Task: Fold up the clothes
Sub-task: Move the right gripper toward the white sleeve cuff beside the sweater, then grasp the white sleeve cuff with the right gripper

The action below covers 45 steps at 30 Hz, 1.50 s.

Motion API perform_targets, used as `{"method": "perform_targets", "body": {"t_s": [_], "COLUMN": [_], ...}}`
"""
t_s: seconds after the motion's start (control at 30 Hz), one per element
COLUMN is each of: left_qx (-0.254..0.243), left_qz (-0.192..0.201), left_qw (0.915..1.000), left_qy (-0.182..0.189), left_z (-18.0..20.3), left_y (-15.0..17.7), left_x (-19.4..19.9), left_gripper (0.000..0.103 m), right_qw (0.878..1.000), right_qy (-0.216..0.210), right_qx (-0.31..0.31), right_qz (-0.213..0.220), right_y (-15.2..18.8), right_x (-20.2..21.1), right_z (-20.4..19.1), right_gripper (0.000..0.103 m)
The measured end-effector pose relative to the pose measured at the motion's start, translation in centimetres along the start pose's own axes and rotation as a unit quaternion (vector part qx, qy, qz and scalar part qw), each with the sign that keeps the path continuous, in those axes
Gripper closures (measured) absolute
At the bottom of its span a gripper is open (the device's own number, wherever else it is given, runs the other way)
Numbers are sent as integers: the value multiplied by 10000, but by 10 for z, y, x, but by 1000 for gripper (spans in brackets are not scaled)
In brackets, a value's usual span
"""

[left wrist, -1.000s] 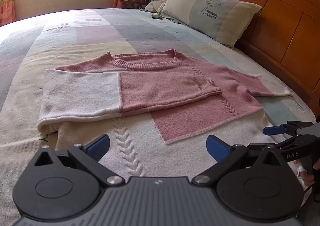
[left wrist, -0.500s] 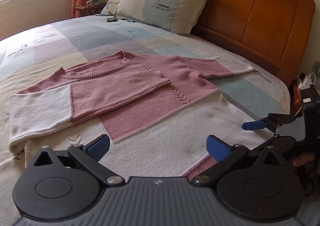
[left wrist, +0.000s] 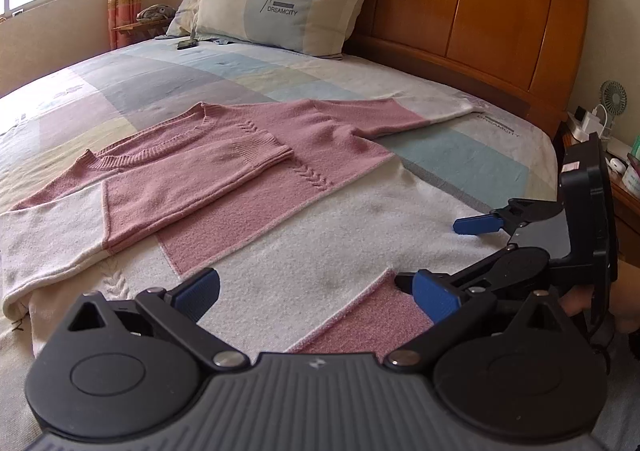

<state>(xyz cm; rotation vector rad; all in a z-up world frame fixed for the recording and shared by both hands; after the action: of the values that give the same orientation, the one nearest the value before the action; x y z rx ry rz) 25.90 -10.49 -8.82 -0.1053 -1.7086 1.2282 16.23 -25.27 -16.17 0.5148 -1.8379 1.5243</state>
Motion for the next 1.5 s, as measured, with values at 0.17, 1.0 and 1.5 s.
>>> {"method": "perform_targets", "body": {"t_s": [0.17, 1.0, 1.5], "left_qx": [85, 188, 362], "left_qz": [-136, -189, -198], "left_qw": [9999, 9996, 9987], "left_qy": [-45, 91, 288], "left_z": [-3, -2, -8], "left_y": [5, 18, 23], "left_x": [-12, -28, -36], "left_gripper": [1, 1, 1], "right_qw": [9998, 9297, 9097], "right_qy": [-141, -969, -1262], "right_qx": [129, -3359, -3697], "right_qz": [73, 1162, 1413], "right_y": [3, -98, -126], "right_x": [4, -22, -90], "right_z": [3, 240, 303], "right_gripper": [0, 0, 0]}}
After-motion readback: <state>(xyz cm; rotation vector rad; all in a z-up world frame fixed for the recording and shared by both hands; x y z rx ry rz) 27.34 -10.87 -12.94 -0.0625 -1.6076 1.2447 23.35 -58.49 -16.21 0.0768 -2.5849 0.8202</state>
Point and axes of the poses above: each gripper's, at about its wrist camera, not at the fingertips, and x roughly against the way its jaws point, z to its right, y to its underside, the point moved 5 cm from there along -x, roughly the way its jaws point, and after that the axes turned 6 degrees about -x, right-handed, at the moved point
